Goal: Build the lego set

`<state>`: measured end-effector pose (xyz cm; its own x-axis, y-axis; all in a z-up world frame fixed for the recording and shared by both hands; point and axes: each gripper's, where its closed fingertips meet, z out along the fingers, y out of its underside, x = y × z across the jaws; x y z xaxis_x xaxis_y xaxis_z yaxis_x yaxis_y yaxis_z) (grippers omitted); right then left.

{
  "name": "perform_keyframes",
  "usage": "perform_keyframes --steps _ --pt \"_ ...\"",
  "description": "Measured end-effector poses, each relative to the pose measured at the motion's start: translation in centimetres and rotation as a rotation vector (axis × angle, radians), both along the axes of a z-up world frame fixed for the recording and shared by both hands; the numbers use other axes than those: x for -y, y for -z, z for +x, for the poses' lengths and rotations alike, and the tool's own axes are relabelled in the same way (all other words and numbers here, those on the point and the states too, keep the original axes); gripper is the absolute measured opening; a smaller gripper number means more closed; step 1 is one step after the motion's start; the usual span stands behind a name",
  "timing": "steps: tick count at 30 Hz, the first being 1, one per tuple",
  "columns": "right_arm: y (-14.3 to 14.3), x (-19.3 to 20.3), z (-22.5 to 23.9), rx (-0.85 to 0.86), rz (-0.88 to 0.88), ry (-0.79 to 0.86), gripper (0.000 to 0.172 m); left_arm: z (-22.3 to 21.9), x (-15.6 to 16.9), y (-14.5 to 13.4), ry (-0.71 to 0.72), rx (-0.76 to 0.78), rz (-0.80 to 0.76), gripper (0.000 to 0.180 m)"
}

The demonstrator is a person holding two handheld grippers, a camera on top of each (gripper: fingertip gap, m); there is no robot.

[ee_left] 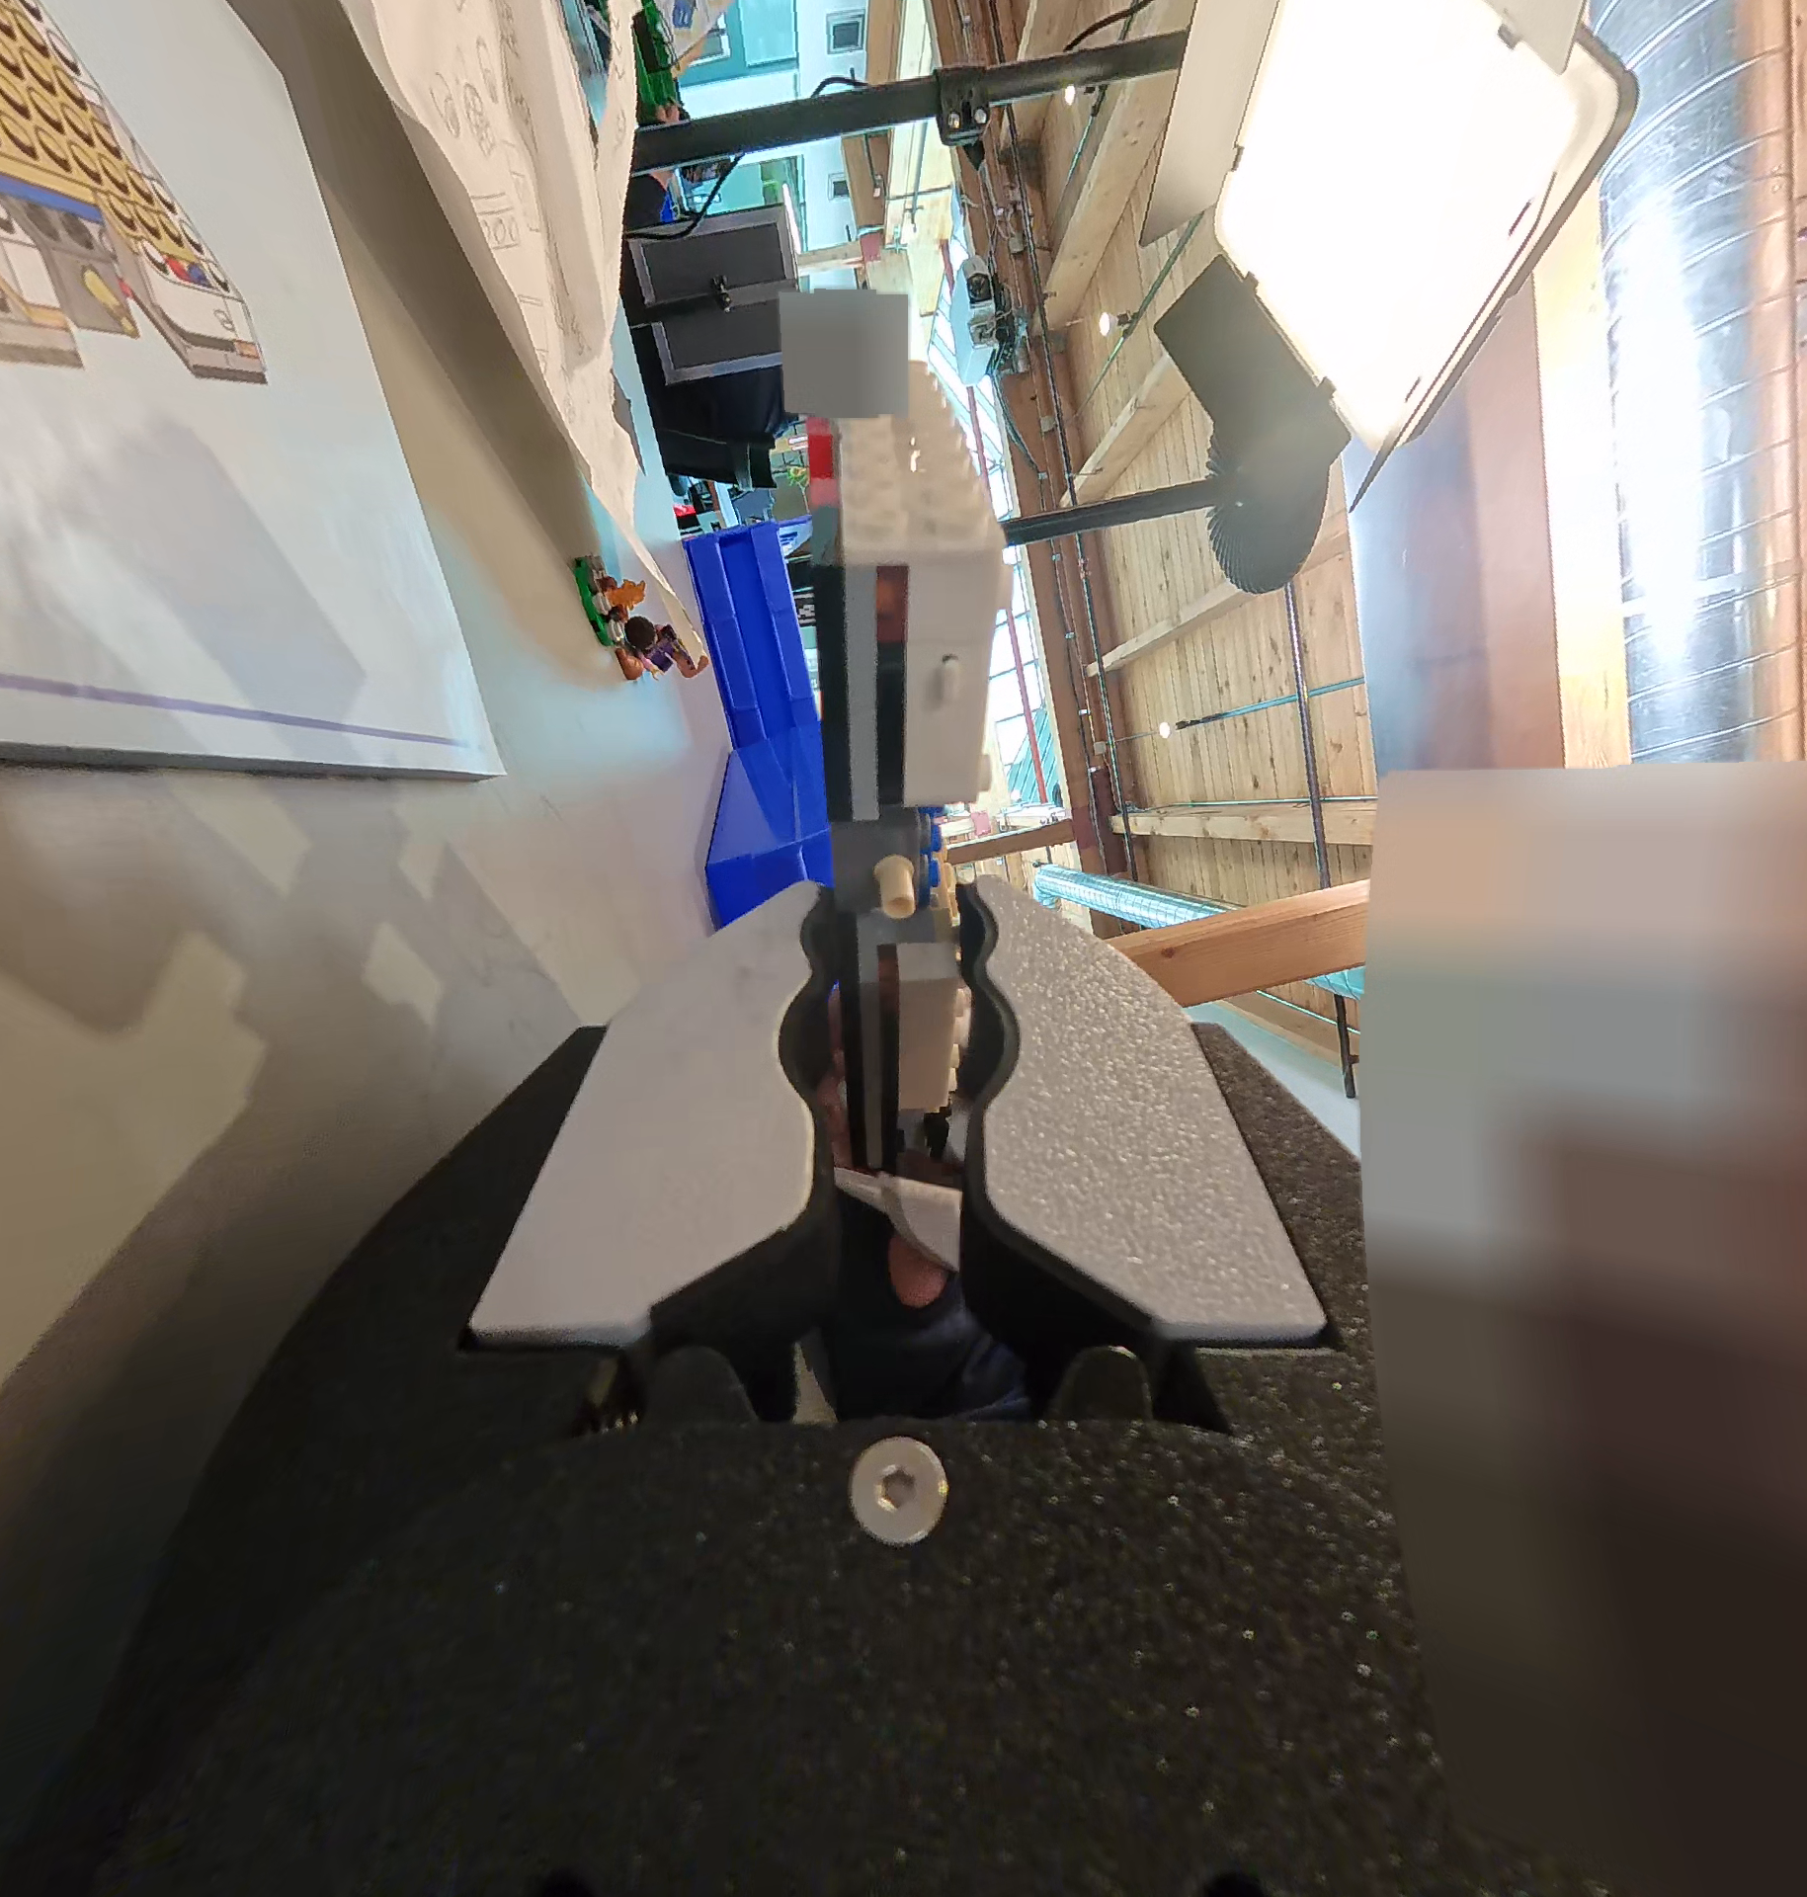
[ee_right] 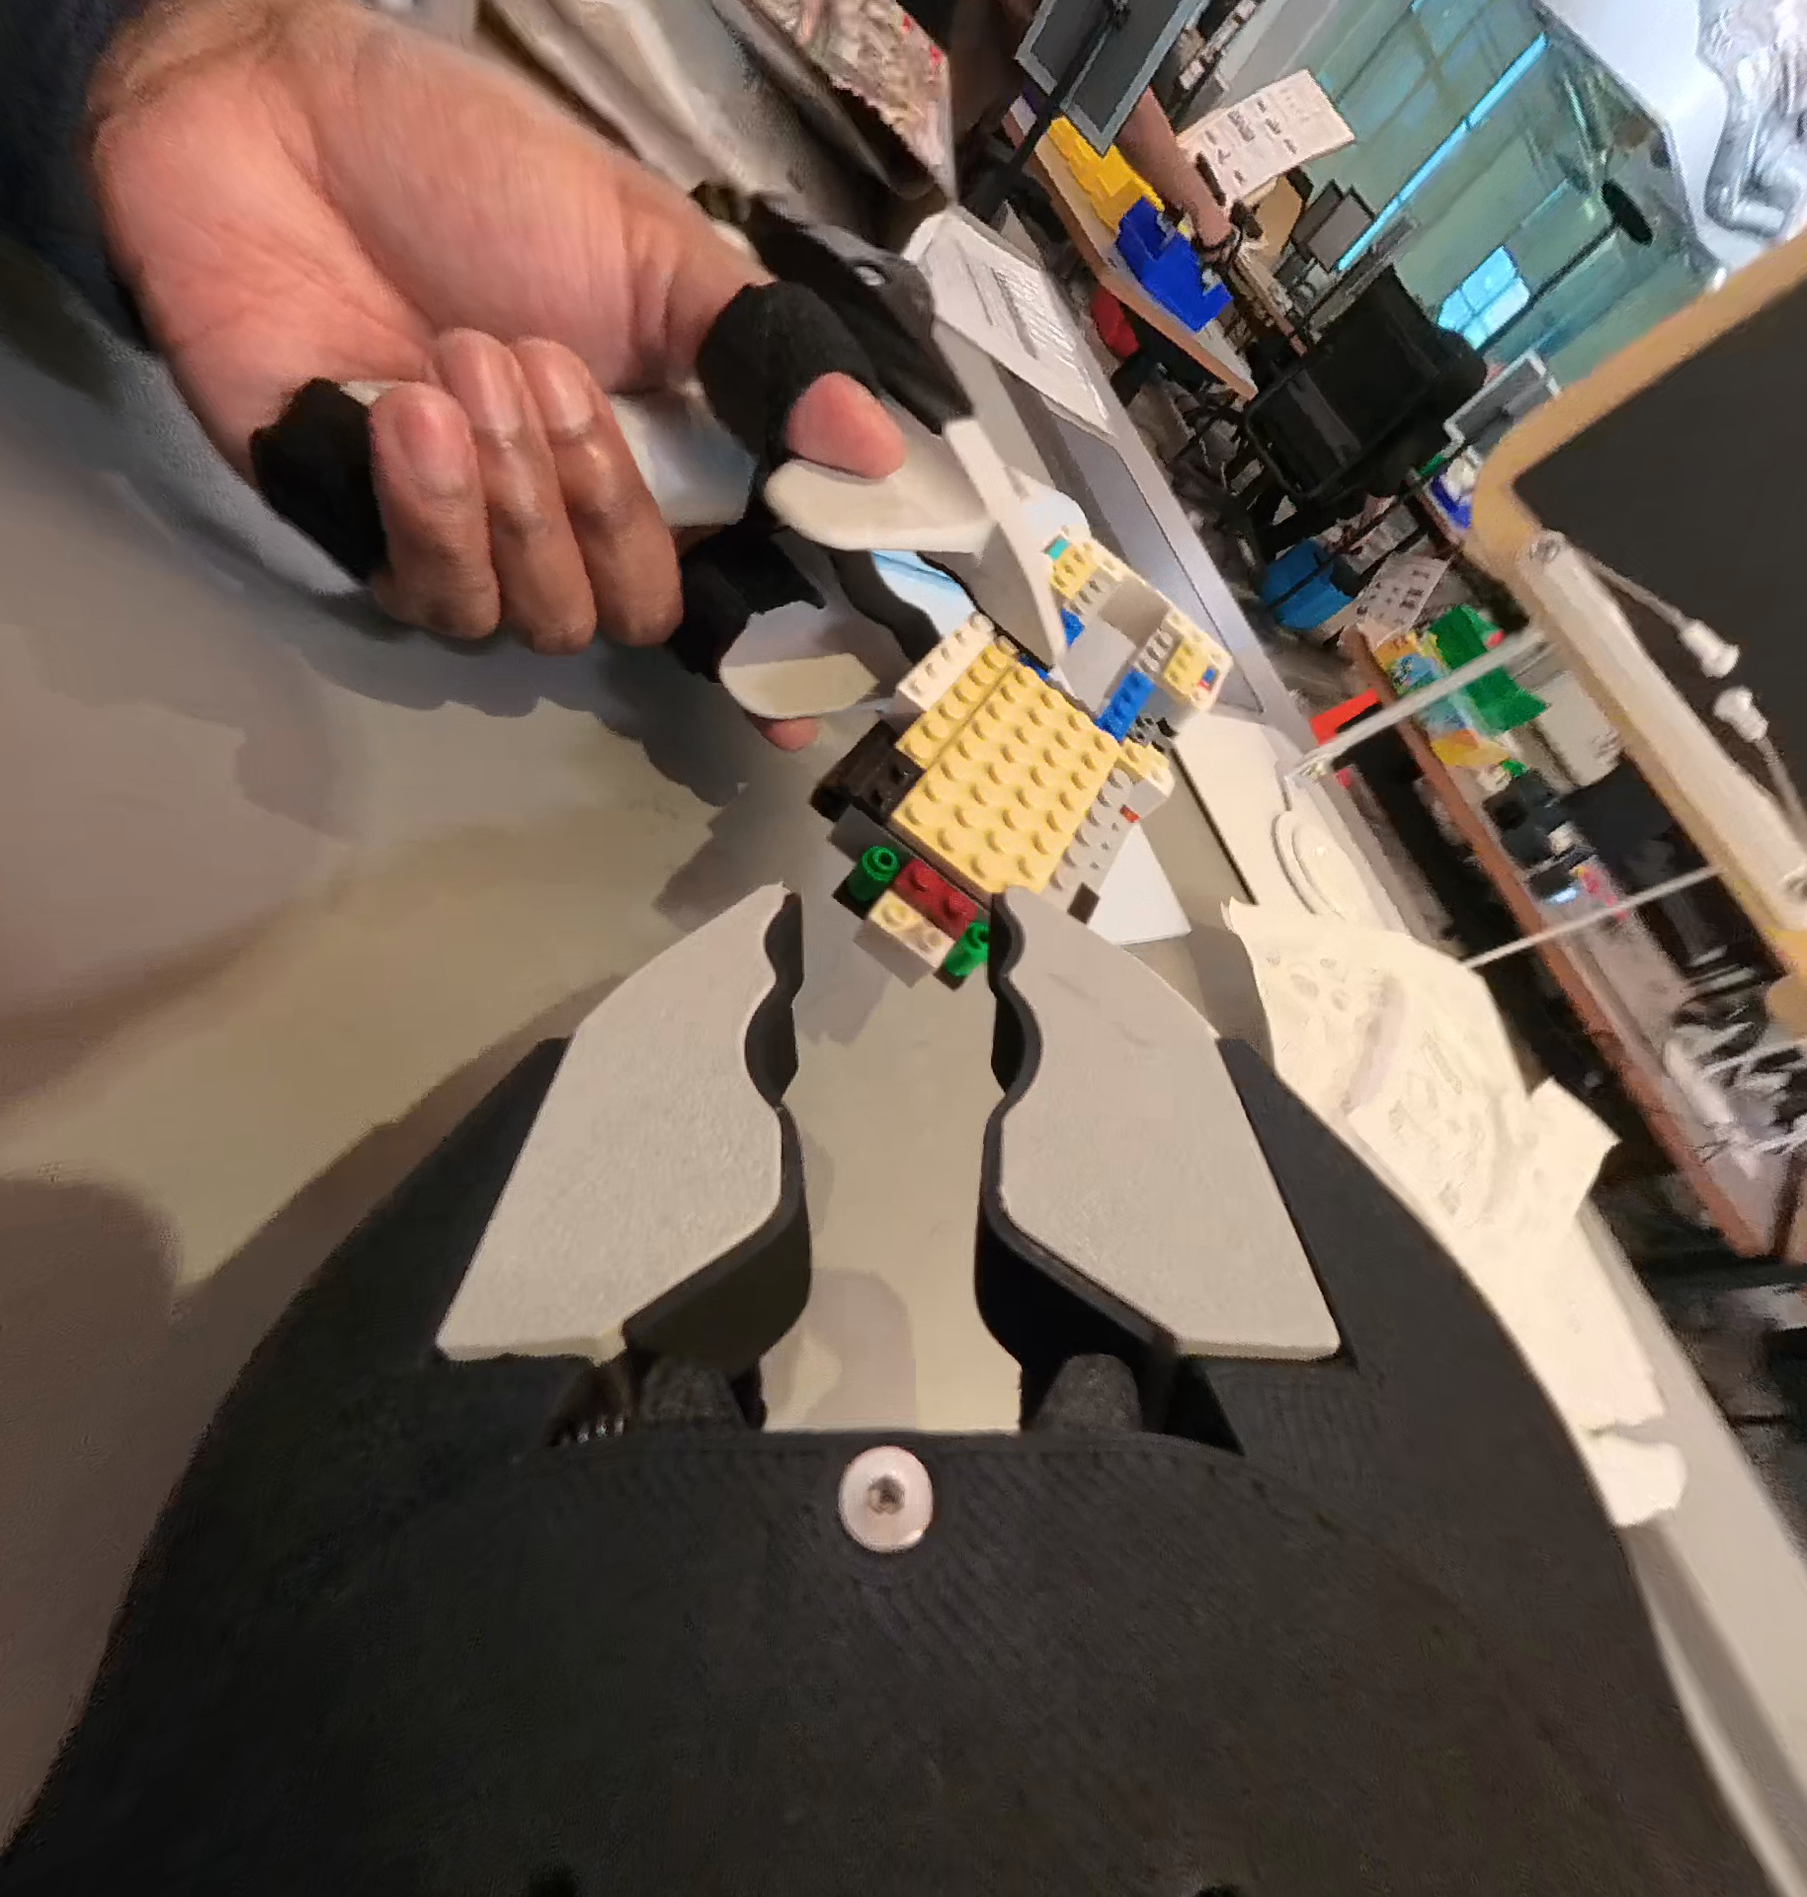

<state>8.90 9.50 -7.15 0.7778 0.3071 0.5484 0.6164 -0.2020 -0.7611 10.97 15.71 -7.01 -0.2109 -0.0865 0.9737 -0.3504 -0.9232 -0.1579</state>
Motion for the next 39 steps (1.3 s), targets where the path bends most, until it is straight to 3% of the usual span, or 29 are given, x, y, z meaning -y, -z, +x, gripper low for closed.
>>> perform_keyframes --steps 3,12,17,30,39 --pt "-0.6 0.3 1.0 -0.25 -0.045 0.041 0.034 0.0 -0.2 -0.2 -0.012 0.01 -0.016 0.021" --pt "-1.7 1.3 2.7 -1.215 -0.129 0.165 0.05 -0.2 -0.5 -1.3 -0.085 0.093 -0.084 0.022" --pt "-1.0 2.5 1.4 -1.546 -0.074 0.206 0.051 -1.0 1.4 -2.1 -0.111 0.128 -0.121 0.022" --pt "-2.1 5.9 -2.2 -1.699 0.017 0.209 0.051 -5.8 6.2 -1.8 -0.287 0.206 -0.117 0.022" --pt "-1.8 6.6 -2.4 -1.688 -0.021 0.212 0.047 -7.0 7.3 -2.9 -0.367 0.288 0.016 0.022"
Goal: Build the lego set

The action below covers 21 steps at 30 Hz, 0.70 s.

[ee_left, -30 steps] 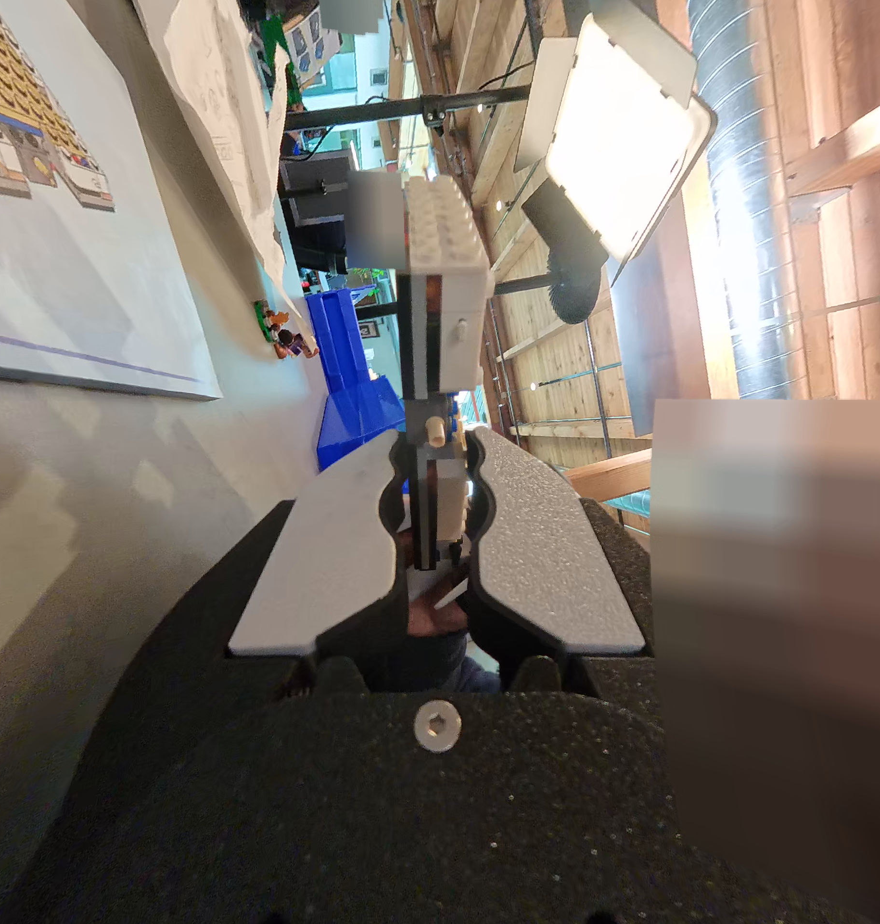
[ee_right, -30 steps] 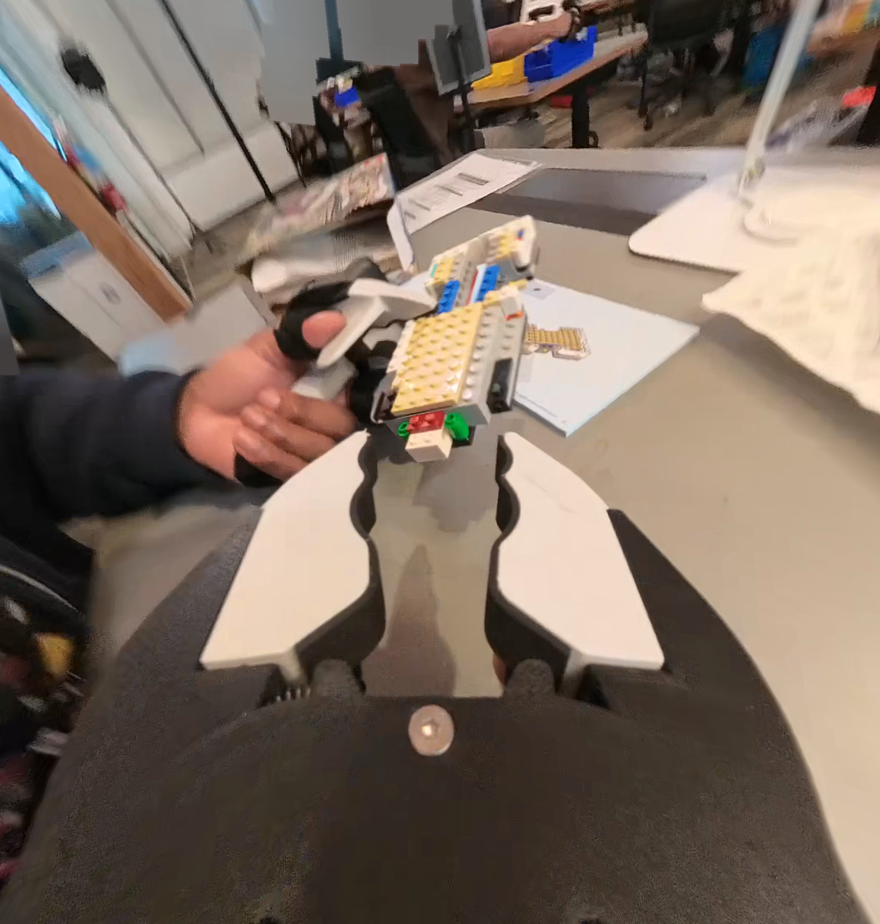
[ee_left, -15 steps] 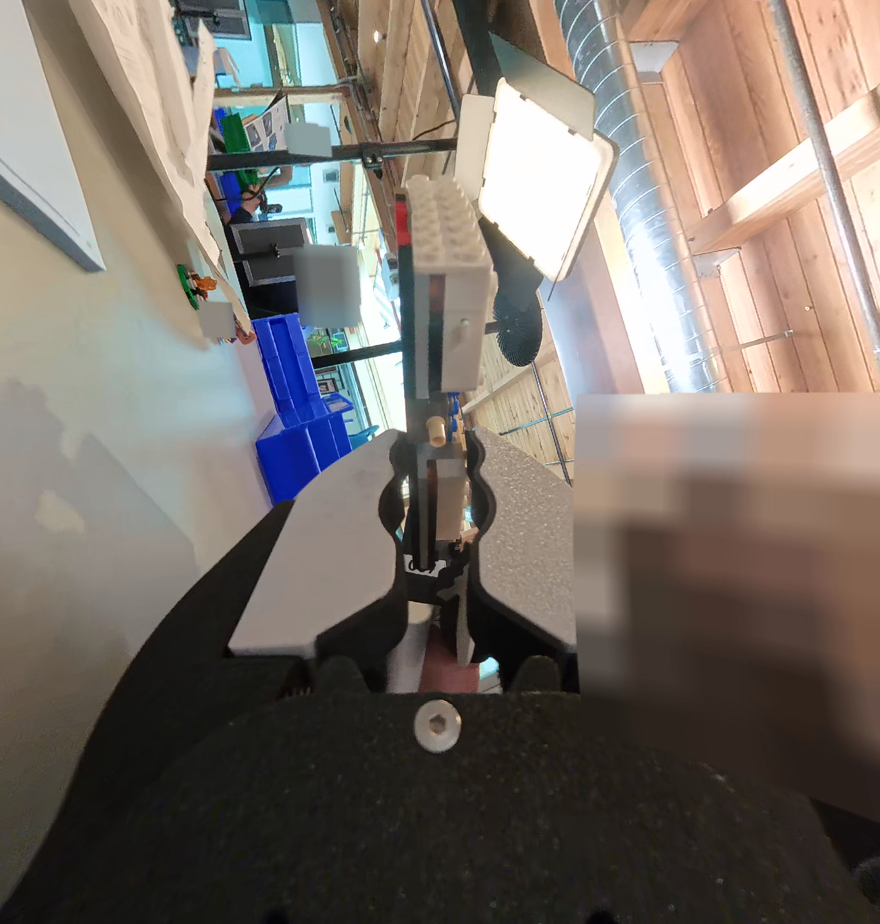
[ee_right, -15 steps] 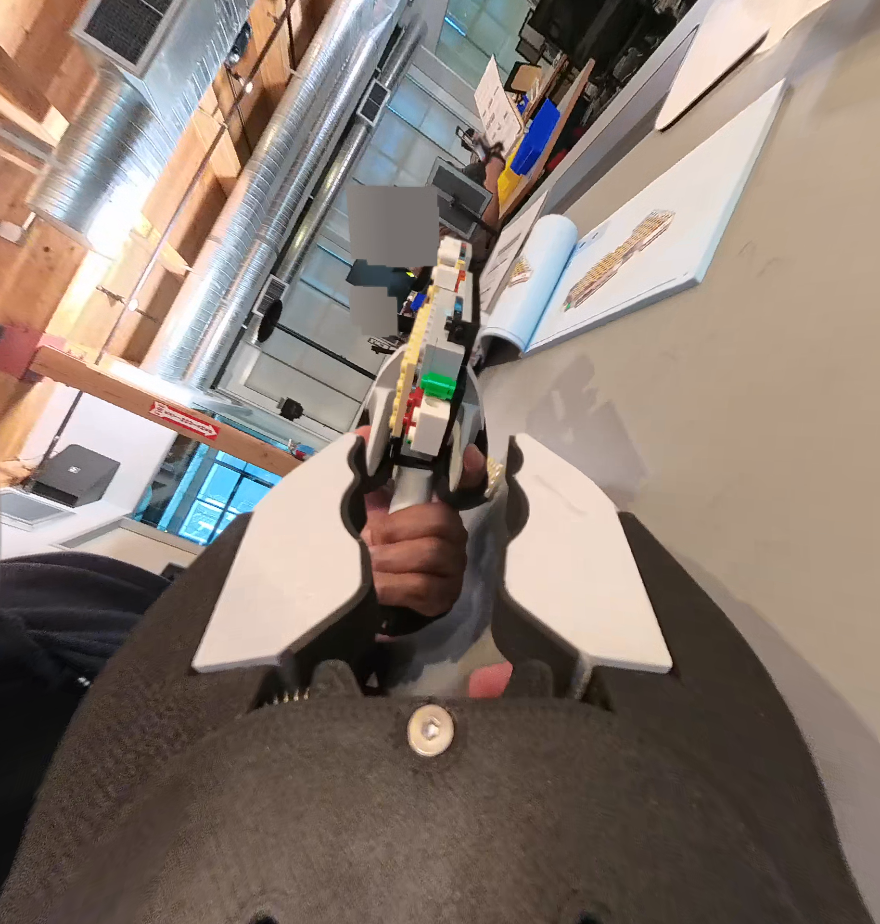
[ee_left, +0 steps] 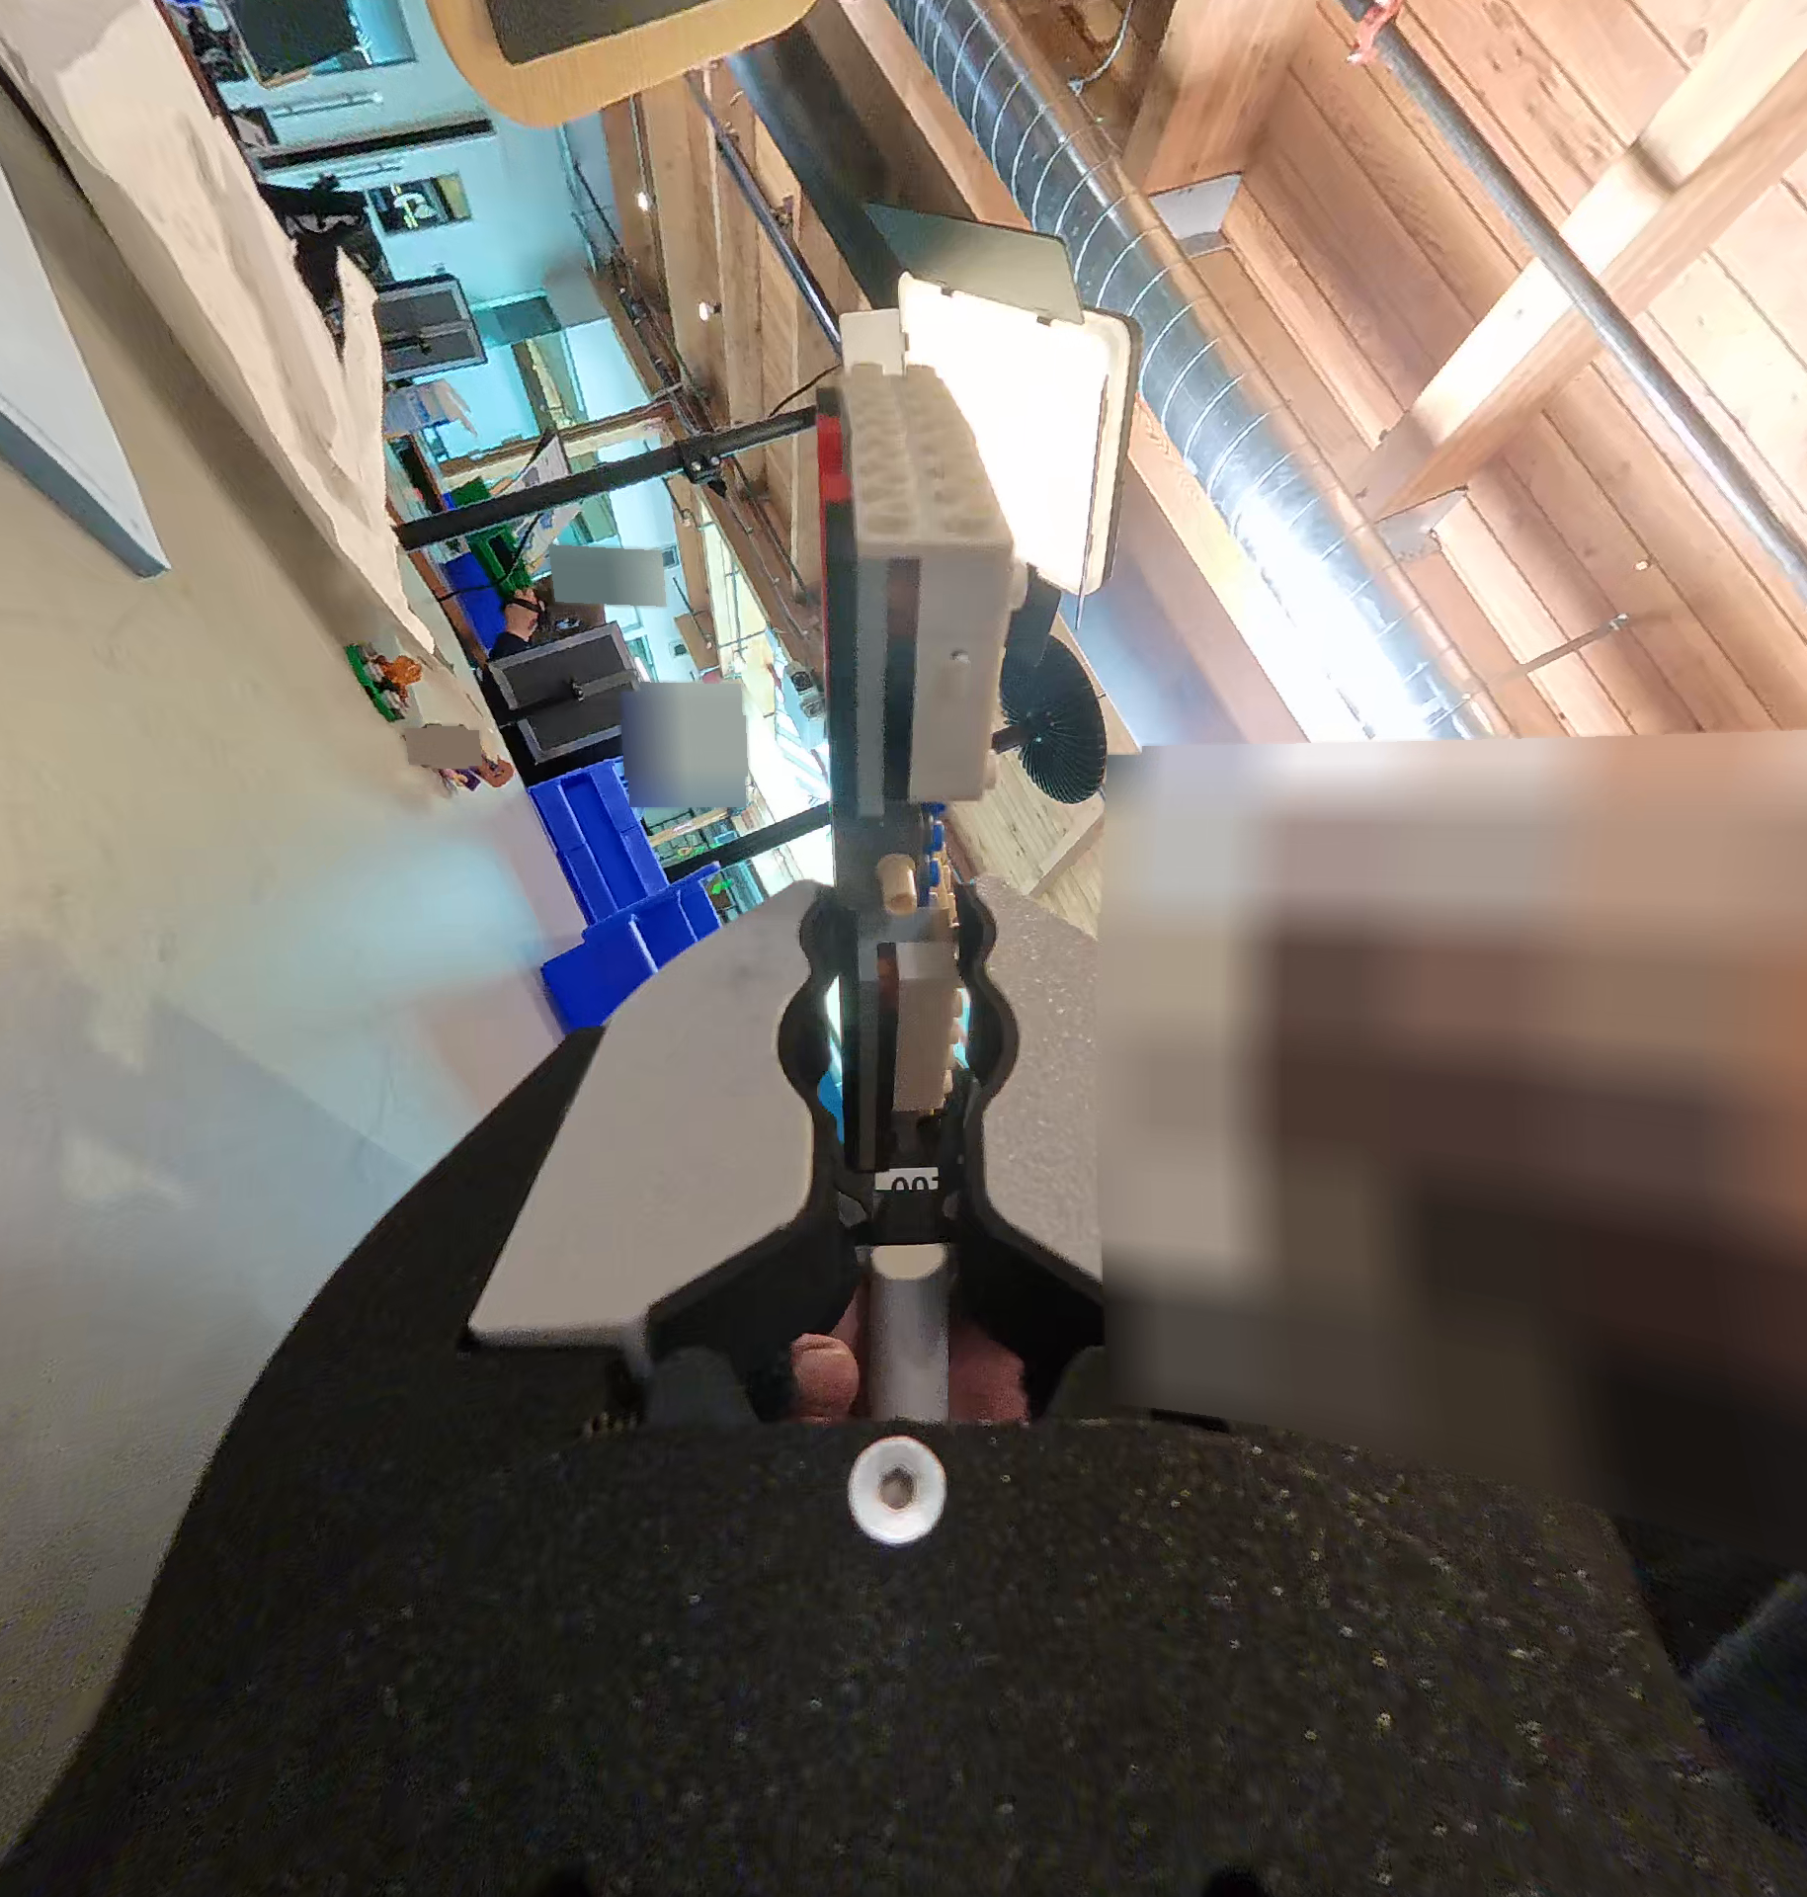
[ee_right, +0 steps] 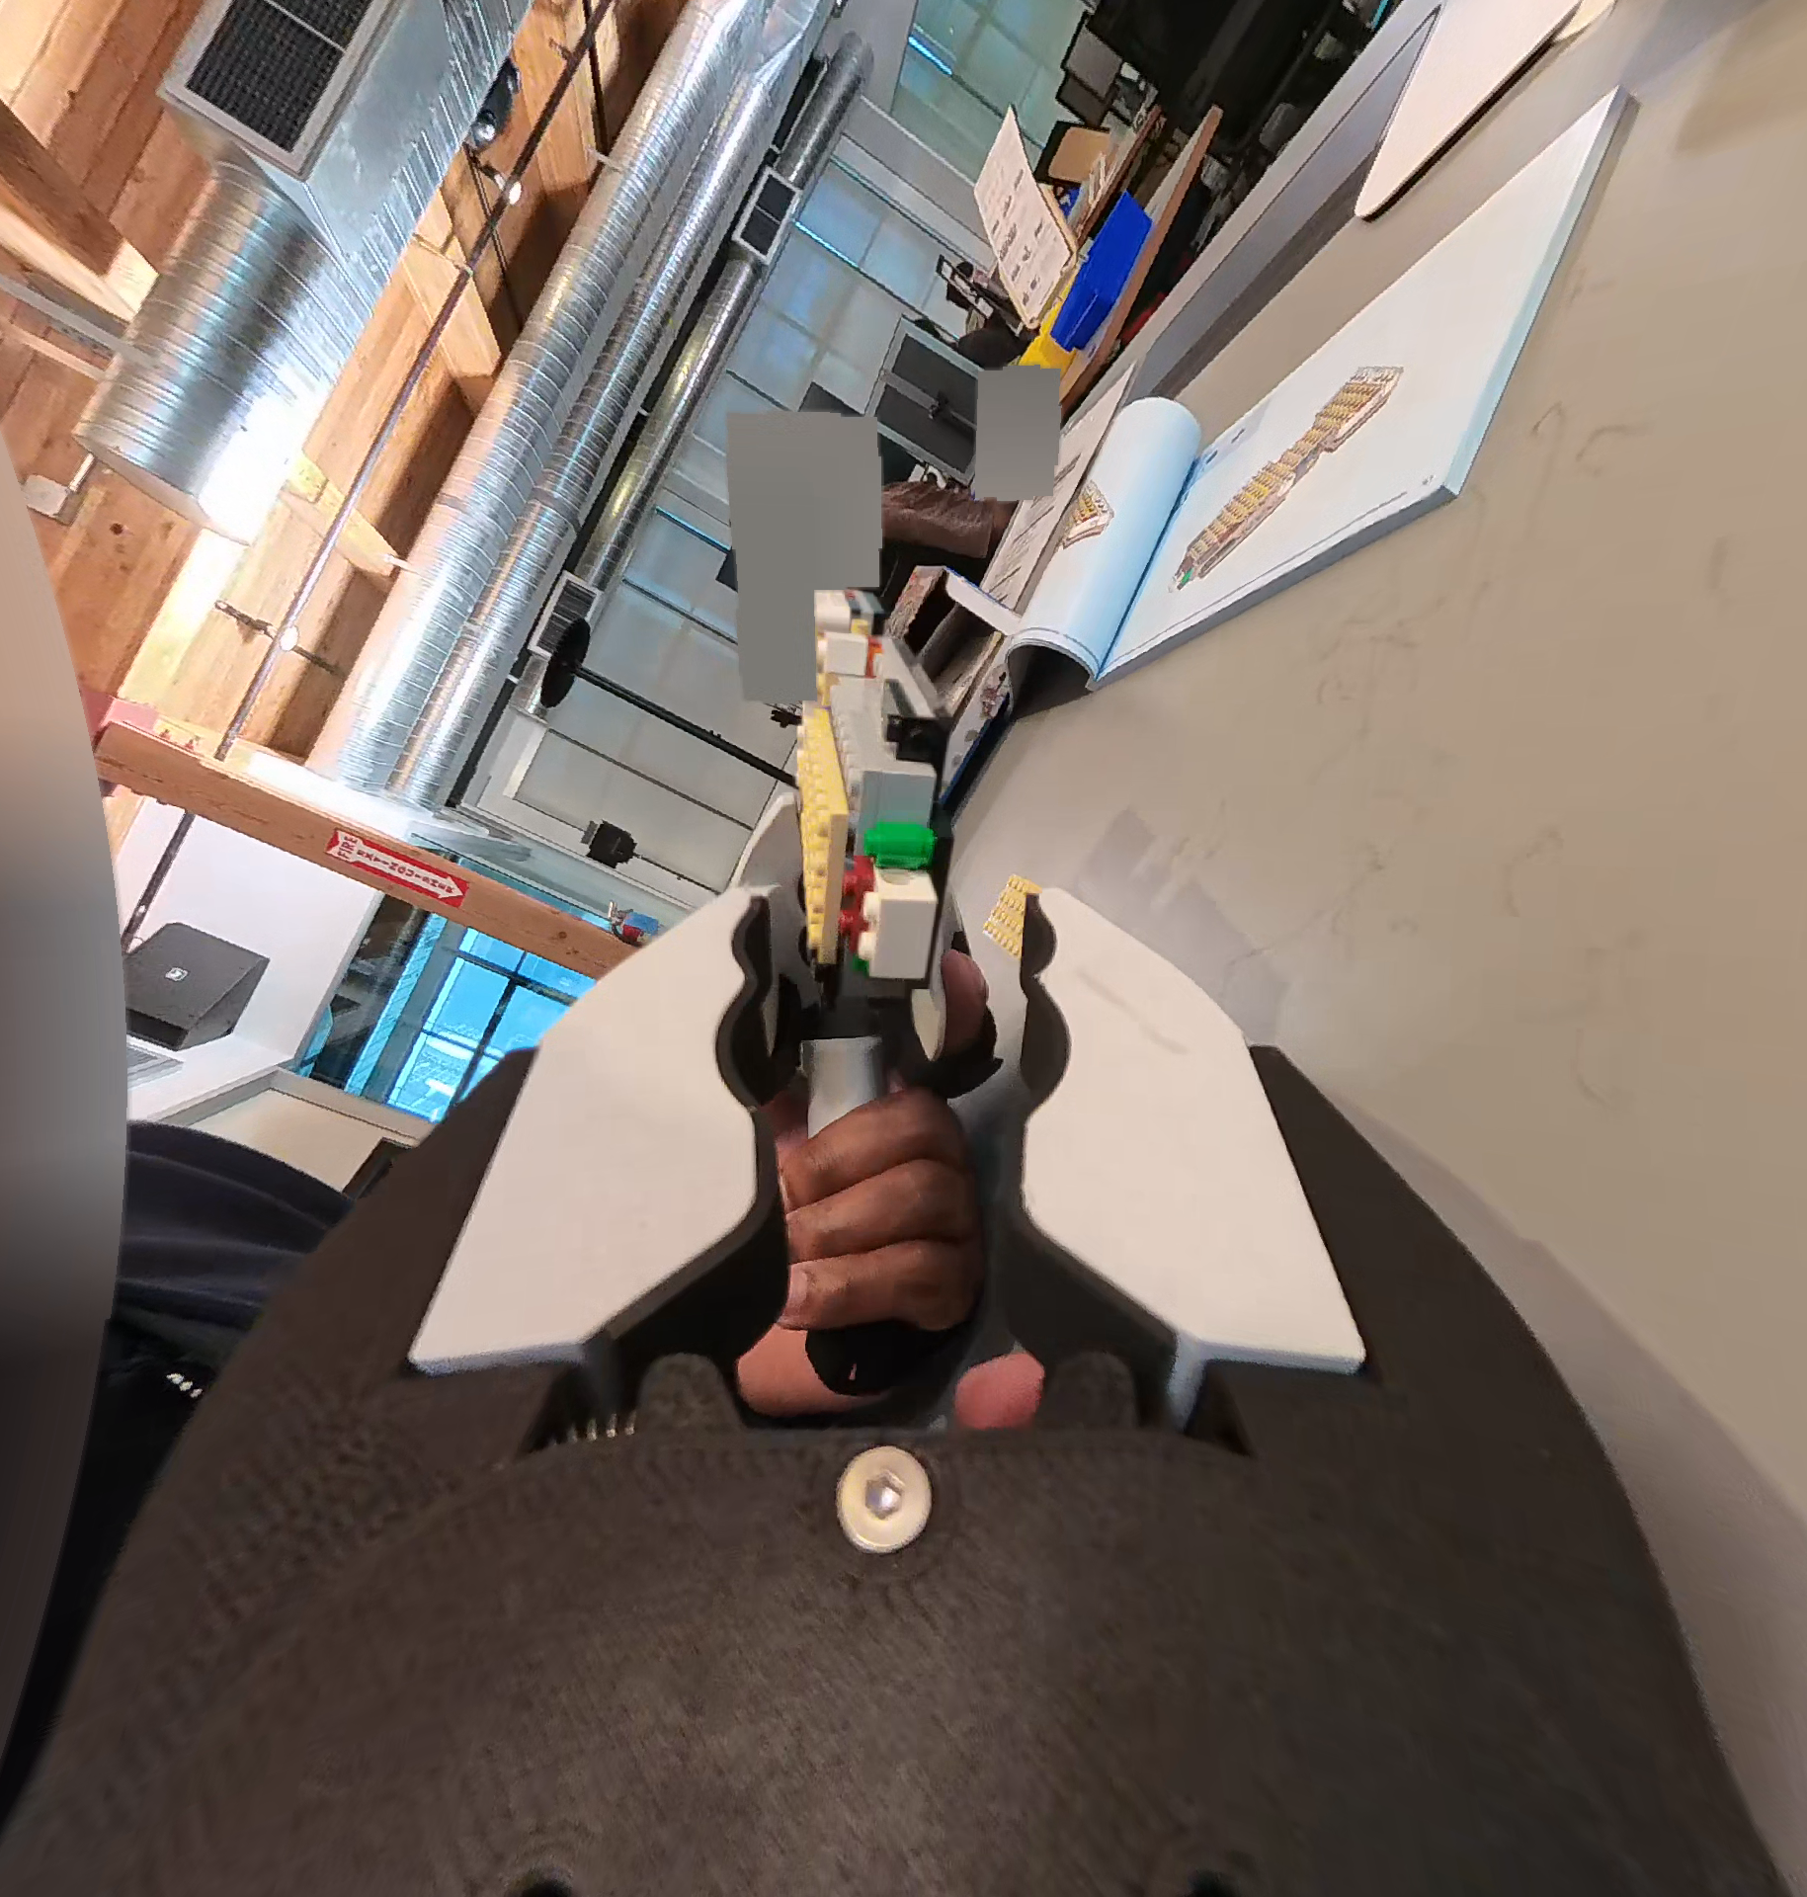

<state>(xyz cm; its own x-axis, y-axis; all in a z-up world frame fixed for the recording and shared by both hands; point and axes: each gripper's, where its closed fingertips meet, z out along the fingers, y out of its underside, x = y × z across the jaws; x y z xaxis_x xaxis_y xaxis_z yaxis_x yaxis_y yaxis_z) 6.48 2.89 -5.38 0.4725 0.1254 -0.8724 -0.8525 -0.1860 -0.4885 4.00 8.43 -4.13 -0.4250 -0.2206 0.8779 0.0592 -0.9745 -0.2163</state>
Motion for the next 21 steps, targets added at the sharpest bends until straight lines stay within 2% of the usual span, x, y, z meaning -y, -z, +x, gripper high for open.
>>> perform_keyframes --steps 21 --pt "-0.77 -1.04 -0.43 0.035 0.003 -0.044 0.045 -0.26 -0.61 -0.18 0.093 0.033 -0.014 0.022"
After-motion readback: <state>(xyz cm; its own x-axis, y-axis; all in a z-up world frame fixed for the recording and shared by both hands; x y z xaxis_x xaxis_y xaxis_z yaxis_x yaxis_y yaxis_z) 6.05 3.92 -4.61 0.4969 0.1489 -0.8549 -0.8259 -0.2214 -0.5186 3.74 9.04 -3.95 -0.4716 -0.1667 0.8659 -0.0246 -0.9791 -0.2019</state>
